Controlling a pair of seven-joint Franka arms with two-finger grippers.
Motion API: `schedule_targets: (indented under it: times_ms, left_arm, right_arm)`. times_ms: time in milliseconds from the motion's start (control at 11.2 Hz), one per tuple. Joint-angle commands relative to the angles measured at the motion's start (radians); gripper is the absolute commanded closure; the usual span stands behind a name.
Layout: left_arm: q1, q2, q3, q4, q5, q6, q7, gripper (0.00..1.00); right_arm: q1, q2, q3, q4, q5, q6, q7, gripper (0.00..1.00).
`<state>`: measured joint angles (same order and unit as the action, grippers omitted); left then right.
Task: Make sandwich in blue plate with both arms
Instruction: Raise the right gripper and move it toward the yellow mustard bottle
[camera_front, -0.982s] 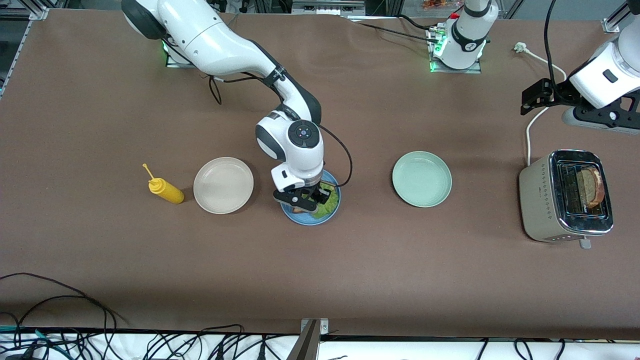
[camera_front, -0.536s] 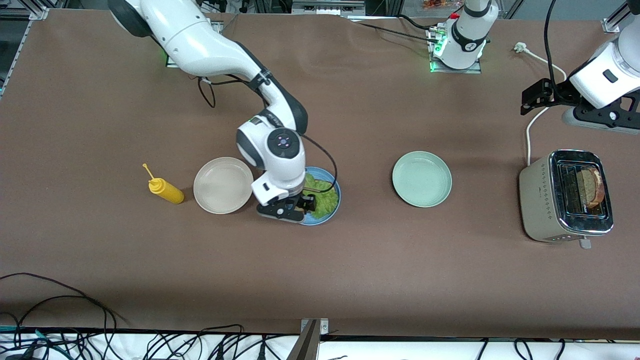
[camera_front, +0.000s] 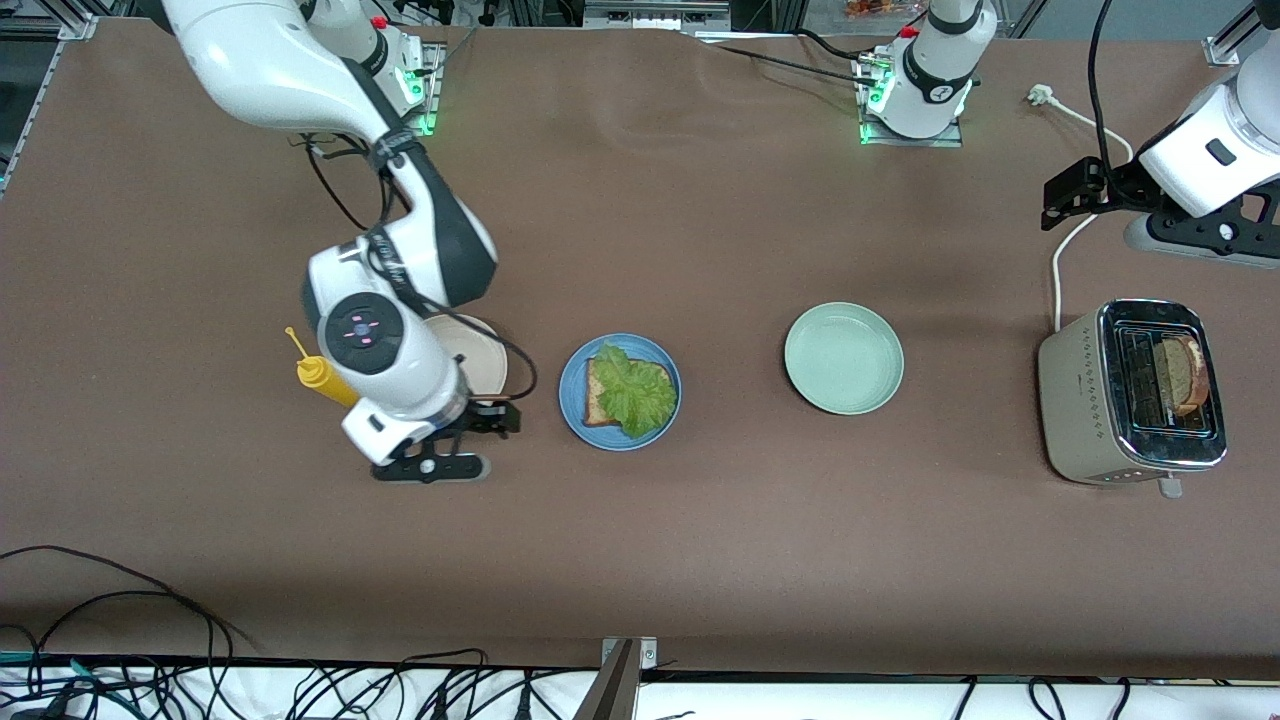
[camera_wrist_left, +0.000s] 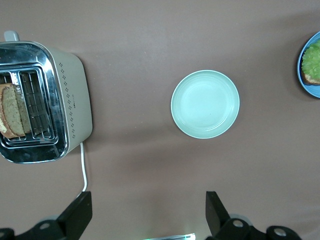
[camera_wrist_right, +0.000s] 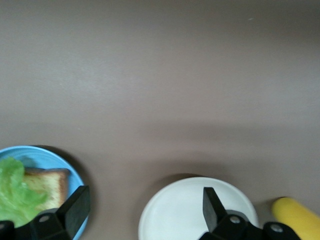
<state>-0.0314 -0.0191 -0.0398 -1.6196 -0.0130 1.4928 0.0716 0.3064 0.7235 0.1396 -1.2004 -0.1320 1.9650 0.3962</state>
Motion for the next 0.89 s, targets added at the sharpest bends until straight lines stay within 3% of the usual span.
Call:
schedule_targets:
  times_ms: [0,268,804]
  left_arm:
    - [0.001,-0.016,0.005,-0.009,-0.019,0.009,0.025,0.0]
    - [0.001,-0.015,0.005,-0.009,-0.019,0.009,0.025,0.0]
    - [0.001,-0.004,0.005,0.01,-0.013,0.012,0.023,0.0]
  right_arm:
    - [-0.059,-0.062,0.009,-0.01,0.029,-0.081,-0.167,0.0]
    - [-0.137,-0.128,0.008,-0.01,0.072,-0.178,-0.311,0.0]
    - [-0.256,-0.24,0.006,-0.01,0.078,-0.347,-0.62,0.0]
